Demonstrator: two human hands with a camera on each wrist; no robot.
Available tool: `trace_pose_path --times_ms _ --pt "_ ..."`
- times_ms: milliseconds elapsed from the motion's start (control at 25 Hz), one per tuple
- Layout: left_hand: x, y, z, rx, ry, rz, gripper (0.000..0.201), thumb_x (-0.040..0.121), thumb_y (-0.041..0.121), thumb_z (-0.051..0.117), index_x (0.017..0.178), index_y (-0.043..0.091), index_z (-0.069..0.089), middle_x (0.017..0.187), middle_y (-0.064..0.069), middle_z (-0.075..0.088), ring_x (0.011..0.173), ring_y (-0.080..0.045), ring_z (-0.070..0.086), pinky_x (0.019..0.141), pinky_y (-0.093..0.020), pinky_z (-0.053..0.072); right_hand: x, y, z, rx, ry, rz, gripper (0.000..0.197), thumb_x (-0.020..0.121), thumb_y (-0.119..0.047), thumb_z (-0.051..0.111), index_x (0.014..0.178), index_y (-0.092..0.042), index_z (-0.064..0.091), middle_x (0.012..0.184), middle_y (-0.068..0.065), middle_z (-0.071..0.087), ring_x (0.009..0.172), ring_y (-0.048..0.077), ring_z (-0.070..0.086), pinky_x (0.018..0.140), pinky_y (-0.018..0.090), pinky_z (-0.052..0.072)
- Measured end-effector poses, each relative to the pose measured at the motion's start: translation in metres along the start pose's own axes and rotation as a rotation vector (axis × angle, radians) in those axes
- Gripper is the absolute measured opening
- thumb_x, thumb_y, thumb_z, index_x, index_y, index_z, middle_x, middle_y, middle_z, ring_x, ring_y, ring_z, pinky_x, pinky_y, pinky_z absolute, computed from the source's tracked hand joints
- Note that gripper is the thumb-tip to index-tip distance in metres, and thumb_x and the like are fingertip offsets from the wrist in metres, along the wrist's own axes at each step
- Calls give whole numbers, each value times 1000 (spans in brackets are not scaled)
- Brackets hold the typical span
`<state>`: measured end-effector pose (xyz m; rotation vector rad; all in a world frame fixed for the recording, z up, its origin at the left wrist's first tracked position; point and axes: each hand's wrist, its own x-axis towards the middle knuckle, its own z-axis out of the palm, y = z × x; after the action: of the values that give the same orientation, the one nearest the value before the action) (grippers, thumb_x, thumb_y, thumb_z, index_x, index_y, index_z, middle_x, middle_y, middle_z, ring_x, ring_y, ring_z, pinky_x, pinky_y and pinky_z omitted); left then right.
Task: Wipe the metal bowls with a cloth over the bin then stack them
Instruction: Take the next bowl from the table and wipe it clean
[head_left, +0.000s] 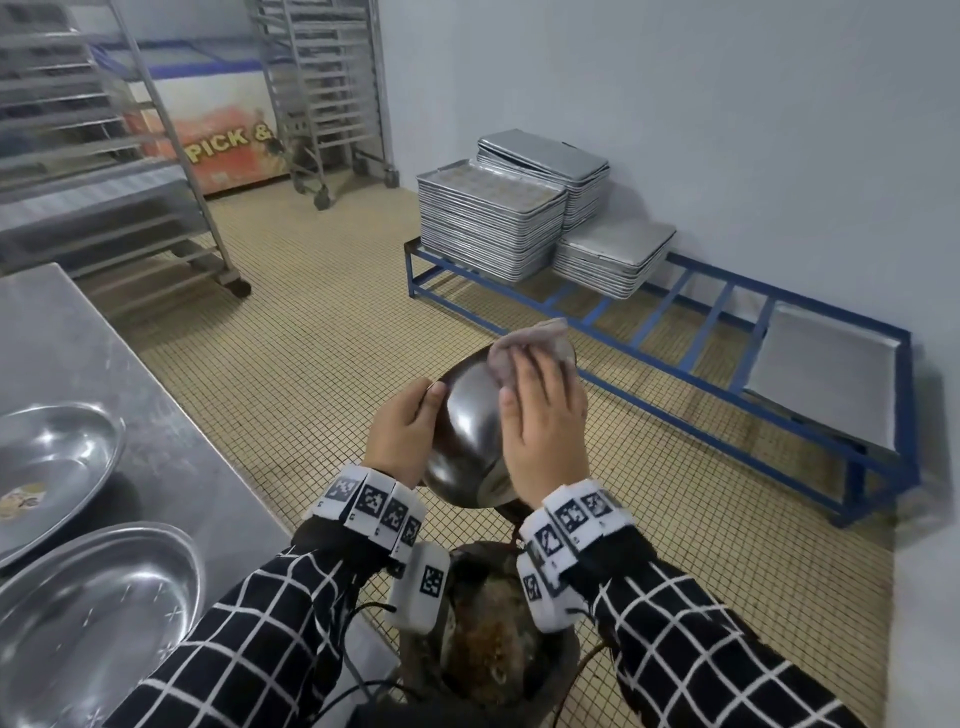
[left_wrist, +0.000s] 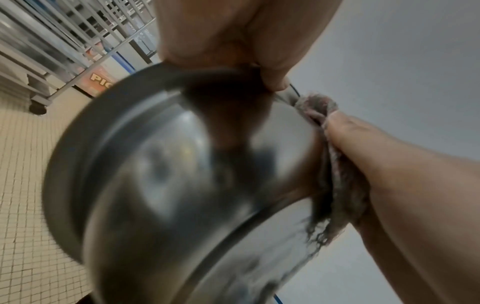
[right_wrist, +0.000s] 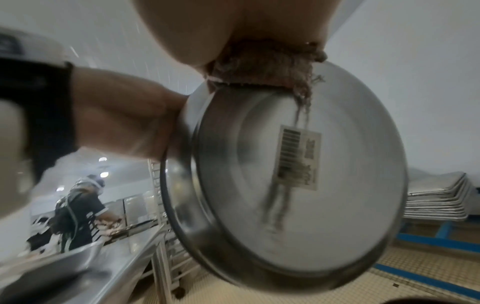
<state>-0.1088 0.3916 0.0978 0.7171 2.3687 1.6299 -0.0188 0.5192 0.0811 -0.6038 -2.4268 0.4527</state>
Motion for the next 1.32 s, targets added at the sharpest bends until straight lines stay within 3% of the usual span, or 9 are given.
trace_pose_path --times_ms 240,320,440,560,800,920,1000,1120,1320 --pt "-2 -4 -2 -93 108 -35 25 100 27 44 89 15 63 82 -1 61 76 -15 52 73 -31 43 14 22 -25 548 4 464 43 102 -36 31 142 -21 32 125 -5 52 116 21 55 79 20 44" --pt "-2 -3 -1 -123 116 -43 27 100 26 44 80 19 58 76 2 58 72 -13 51 70 -32 43 1 11 -20 526 17 326 48 101 -33 33 146 -20 27 141 -4 43 130 22 44 94 28 47" --pt "-1 -1 1 -118 102 -30 30 100 28 44 76 12 55 71 -3 54 69 -20 50 69 -45 47 -10 -4 -3 222 -10 -1 53 100 -30 32 151 -20 19 159 -4 9 147 21 2 118 40 10" --pt "0 2 1 -74 82 25 32 100 26 46 76 6 54 67 -5 50 64 -18 44 65 -39 41 5 -12 0 19 24 -77 55 98 -35 25 149 -14 26 157 5 21 147 25 7 120 40 9" --pt "3 -3 -8 -102 42 40 27 99 28 48 84 10 62 80 -15 62 78 -32 57 75 -46 47 34 4 -19 449 19 343 50 102 -40 25 149 -24 27 152 -3 33 138 16 32 114 38 28" --pt "5 -8 -16 -143 32 13 21 97 29 51 80 26 64 73 0 64 74 -26 60 69 -45 52 38 42 -19 720 -69 733 49 98 -54 28 140 -32 41 123 -8 51 109 15 50 97 37 41" --pt "8 -13 -22 -162 39 -4 21 97 30 52 81 26 65 74 1 65 73 -22 61 68 -42 51 33 60 -24 741 -160 838 38 97 -54 31 122 -33 50 103 -8 55 83 13 54 69 29 47" --pt "16 -24 -25 -166 44 -1 18 96 27 53 84 23 65 76 2 64 72 -14 58 69 -30 48 15 65 -30 658 -165 753 25 102 -40 34 116 -32 52 99 -10 57 84 10 54 57 16 35" --pt "13 -33 -21 -40 -140 22 22 94 11 55 103 31 57 101 11 62 90 1 58 67 -11 51 19 67 -28 481 -59 443 27 100 -29 41 121 -19 55 116 -5 58 109 15 54 89 31 47"
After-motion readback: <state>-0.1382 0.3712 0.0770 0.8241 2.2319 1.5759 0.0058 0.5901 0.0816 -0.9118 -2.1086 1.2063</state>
